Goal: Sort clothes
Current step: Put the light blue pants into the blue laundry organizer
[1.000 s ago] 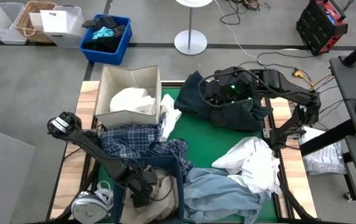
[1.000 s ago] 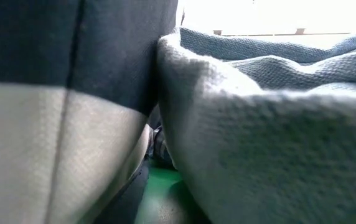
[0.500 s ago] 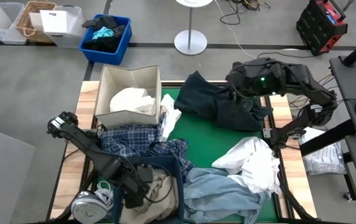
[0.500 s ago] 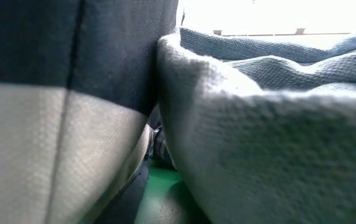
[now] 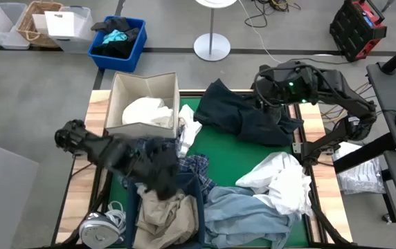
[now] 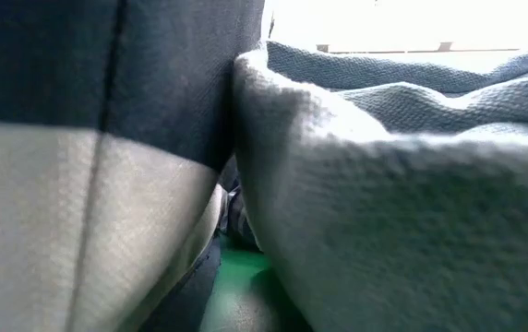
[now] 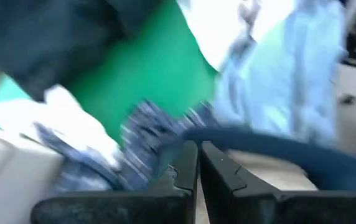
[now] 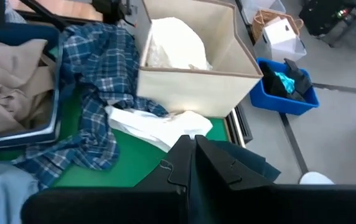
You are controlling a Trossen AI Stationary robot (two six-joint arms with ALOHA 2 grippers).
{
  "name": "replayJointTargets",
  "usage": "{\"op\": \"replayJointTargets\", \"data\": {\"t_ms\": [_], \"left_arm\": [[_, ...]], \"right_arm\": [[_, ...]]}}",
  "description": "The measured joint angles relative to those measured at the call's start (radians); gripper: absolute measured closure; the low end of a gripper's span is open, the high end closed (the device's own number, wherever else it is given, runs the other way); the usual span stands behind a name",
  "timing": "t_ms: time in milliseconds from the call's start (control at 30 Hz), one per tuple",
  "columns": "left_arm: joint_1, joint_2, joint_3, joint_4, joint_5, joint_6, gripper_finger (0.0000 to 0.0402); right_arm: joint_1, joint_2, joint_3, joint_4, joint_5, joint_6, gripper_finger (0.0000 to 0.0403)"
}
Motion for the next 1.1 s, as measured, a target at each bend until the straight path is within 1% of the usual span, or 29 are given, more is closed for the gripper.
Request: {"op": "replayJointTargets", "data": {"t_ms": [167, 300, 400, 500, 567, 633, 767, 867, 967, 1100], "left_arm": [[0.122, -0.010, -0.004, 0.003, -0.007, 0.219, 0.0402], [0.190, -0.043, -0.043, 0.002, -0.004, 0.309, 0.0402], [0.210, -0.083, -0.095, 0.003, 0.013, 0.354, 0.0402], [0.223, -0.152, -0.172, 0.000, 0.034, 0.345, 0.0402], [0.225, -0.203, -0.235, -0.006, 0.035, 0.314, 0.0402], [0.226, -0.254, -0.298, -0.001, 0.057, 0.270, 0.0402], [0.215, -0.337, -0.423, 0.065, 0.089, 0.168, 0.0402], [0.204, -0.379, -0.515, 0.139, 0.103, 0.154, 0.0402], [0.201, -0.400, -0.580, 0.181, 0.107, 0.150, 0.0402], [0.201, -0.403, -0.616, 0.190, 0.107, 0.143, 0.0402]], "right_arm": [[-0.049, 0.001, -0.085, 0.077, -0.001, 0.002, 0.0390], [-0.081, 0.005, -0.176, 0.171, -0.002, 0.043, 0.0390], [-0.092, 0.016, -0.250, 0.235, -0.003, 0.079, 0.0390], [-0.092, 0.030, -0.320, 0.323, -0.012, 0.136, 0.0390], [-0.092, 0.047, -0.362, 0.375, -0.028, 0.155, 0.0390], [-0.089, 0.066, -0.396, 0.424, -0.036, 0.164, 0.0390], [-0.073, 0.113, -0.414, 0.463, -0.044, 0.164, 0.0390], [-0.058, 0.145, -0.413, 0.487, -0.087, 0.163, 0.0390], [-0.041, 0.157, -0.410, 0.433, -0.131, 0.156, 0.0390], [-0.016, 0.125, -0.389, 0.226, -0.184, 0.153, 0.0390]]}}
